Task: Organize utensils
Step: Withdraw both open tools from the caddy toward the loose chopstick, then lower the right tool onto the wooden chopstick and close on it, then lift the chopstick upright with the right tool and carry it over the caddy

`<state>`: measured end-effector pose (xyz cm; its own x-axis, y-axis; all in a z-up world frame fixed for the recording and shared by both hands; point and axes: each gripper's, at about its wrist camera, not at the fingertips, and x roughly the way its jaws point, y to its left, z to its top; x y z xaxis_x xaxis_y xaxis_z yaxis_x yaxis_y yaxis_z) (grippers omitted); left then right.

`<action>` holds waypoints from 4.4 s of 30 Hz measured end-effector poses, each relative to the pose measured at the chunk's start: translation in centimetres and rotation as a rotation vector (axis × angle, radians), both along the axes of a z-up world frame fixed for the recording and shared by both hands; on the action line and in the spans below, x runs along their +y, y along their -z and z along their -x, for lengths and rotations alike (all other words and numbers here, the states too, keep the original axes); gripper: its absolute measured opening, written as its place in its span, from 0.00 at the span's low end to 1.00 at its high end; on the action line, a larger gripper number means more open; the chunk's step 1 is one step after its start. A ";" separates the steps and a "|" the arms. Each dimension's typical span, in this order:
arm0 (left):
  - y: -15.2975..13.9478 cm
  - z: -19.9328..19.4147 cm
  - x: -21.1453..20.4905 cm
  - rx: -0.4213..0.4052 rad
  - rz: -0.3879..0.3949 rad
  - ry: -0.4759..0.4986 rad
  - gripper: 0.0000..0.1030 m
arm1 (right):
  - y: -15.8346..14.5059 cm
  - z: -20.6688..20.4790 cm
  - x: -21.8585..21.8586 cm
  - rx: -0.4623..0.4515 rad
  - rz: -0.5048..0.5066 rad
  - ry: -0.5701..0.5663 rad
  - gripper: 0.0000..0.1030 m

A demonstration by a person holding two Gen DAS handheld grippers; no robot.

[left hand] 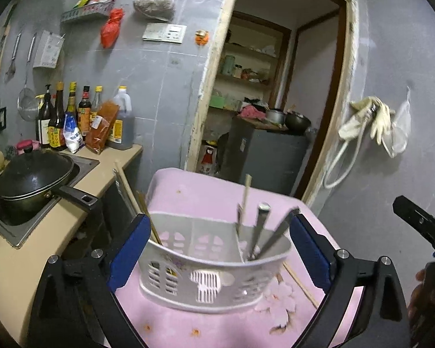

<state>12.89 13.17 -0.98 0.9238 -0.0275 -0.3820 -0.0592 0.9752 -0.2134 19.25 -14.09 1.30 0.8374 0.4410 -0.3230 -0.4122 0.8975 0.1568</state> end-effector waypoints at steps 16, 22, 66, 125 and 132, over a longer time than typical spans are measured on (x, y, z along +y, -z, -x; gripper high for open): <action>5.0 0.0 -6.7 0.135 -0.056 0.099 0.91 | 8.7 -1.1 -5.7 0.279 0.205 0.084 0.96; 8.3 -1.0 -8.4 0.244 -0.055 0.094 0.91 | 12.7 -2.0 -5.6 0.401 0.259 -0.016 0.69; 12.6 -8.2 -14.2 0.513 0.081 0.265 0.31 | 15.1 -3.3 -6.3 0.380 0.534 -0.076 0.05; 3.6 -4.1 -12.2 0.241 0.103 0.177 0.02 | 5.4 -5.8 -6.9 0.248 -0.042 -0.200 0.03; -0.9 -3.4 -8.2 0.092 0.108 0.141 0.02 | 1.6 -5.2 -2.8 0.137 -0.138 -0.249 0.03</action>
<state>16.25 4.93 -0.11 0.8692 -0.1993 -0.4525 0.0521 0.9470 -0.3171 24.50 -16.85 -0.31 0.6512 0.6743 -0.3482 -0.5828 0.7382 0.3398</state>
